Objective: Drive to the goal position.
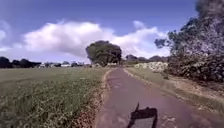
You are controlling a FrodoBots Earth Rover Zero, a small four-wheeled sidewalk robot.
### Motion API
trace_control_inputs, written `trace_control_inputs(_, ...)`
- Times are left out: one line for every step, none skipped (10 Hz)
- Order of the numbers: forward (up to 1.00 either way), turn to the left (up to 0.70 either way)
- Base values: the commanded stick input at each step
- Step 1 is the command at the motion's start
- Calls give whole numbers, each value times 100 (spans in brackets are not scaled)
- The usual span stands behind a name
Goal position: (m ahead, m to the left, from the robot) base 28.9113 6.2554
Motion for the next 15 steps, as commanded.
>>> trace_control_inputs(70, -10)
trace_control_inputs(70, -4)
trace_control_inputs(70, -1)
trace_control_inputs(70, 0)
trace_control_inputs(70, 0)
trace_control_inputs(70, 0)
trace_control_inputs(70, 0)
trace_control_inputs(70, 0)
trace_control_inputs(70, 0)
trace_control_inputs(70, 0)
trace_control_inputs(70, 0)
trace_control_inputs(70, 0)
trace_control_inputs(70, 0)
trace_control_inputs(70, 0)
trace_control_inputs(70, 0)
